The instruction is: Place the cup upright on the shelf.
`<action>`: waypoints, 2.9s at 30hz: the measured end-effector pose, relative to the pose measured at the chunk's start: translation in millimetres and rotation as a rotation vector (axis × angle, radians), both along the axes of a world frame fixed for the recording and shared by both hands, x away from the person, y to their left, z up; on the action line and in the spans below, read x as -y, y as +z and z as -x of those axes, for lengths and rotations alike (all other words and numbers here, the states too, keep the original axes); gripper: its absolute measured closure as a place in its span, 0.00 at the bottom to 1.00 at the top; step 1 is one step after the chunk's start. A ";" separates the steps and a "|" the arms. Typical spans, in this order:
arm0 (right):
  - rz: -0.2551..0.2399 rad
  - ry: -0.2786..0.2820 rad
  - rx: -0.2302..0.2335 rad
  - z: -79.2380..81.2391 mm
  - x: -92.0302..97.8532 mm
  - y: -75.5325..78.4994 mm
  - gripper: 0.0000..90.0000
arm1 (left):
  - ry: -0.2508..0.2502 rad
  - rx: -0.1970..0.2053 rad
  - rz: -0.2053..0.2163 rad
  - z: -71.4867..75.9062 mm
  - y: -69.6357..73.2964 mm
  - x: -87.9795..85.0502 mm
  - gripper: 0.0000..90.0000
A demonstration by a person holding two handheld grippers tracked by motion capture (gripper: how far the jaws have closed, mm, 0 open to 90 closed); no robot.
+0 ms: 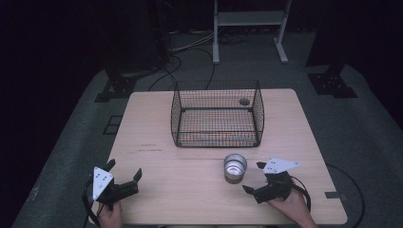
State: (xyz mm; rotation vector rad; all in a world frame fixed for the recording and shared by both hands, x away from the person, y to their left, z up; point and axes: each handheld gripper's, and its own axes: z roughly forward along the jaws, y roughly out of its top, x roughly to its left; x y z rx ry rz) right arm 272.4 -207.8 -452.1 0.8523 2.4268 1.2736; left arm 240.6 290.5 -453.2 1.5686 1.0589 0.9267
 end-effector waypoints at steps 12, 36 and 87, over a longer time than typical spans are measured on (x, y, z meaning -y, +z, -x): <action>0.032 0.005 0.000 -12.2 -16.5 -2.5 0.02 | 0.001 0.005 0.006 0.0 0.6 -0.2 0.00; 0.095 -0.003 0.012 -31.0 -36.1 -5.1 0.02 | 0.004 0.008 0.009 0.6 1.3 -1.7 0.00; 0.003 0.036 0.015 -38.1 -34.6 36.8 0.18 | 0.013 0.015 0.014 1.6 1.9 -3.7 0.00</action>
